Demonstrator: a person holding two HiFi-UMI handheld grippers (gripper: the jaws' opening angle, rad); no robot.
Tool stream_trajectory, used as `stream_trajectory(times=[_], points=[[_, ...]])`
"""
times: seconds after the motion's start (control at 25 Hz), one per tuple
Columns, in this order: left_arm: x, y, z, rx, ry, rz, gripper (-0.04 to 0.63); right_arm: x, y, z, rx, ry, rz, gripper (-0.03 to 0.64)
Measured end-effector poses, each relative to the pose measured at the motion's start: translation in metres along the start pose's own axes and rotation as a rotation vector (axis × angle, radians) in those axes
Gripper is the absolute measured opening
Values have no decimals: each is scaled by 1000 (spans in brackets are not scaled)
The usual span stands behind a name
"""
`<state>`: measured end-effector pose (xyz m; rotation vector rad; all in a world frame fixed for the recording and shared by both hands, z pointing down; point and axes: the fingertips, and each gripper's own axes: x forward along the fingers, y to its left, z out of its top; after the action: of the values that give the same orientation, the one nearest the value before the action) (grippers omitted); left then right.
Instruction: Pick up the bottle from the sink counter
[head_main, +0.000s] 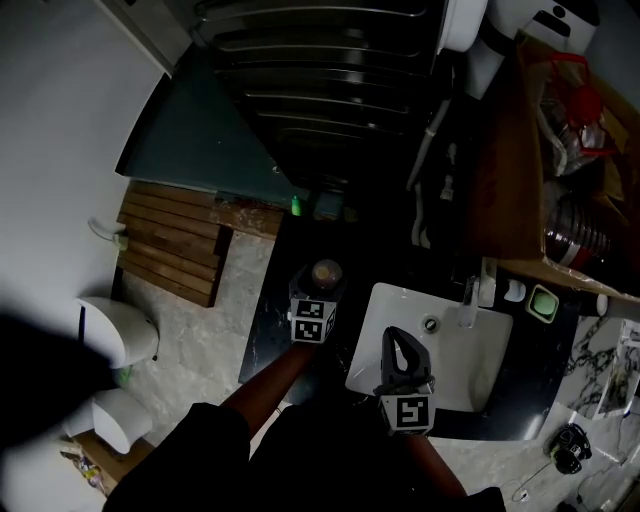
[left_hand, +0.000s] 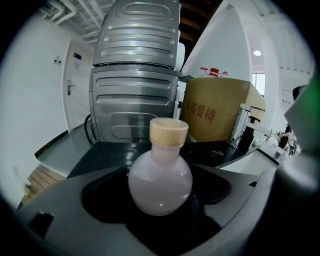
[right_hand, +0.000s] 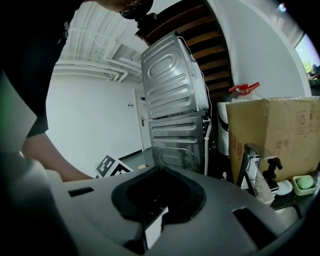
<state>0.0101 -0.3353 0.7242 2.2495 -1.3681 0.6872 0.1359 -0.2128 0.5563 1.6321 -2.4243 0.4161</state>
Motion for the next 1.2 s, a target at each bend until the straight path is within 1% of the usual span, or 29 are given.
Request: stream_trajectory(times=[0.2,0.36,0.56,0.72,0.8,0.96,1.08,1.2], points=[[6,-1,-5,28,25,-6,384,-1,-8,-7,-11,20,-10,40],[9,-3,-7,32,56,-13,393,-4,-14,-6,-33,34,-2,40],[14,1,-14,47,80,20,391,-6,-21,-14,10,36,-25,40],[16,2,-20,35,100,45,391,-5,-24,-17,-5,34,-25,40],[14,4,-19,37,95,46,390,-5,-27,-14,-7,29,-31,40],[7,2,-10,34,48,22,390,-9,-38,-10,-8,20,-63,40],[-2,-2,-10,30,37,4,390,-16,-46,-6,-26,14,-89,40],[-11,-3,-14,22,30,2,390,-24,-46,-4,-37,2,-86,40]])
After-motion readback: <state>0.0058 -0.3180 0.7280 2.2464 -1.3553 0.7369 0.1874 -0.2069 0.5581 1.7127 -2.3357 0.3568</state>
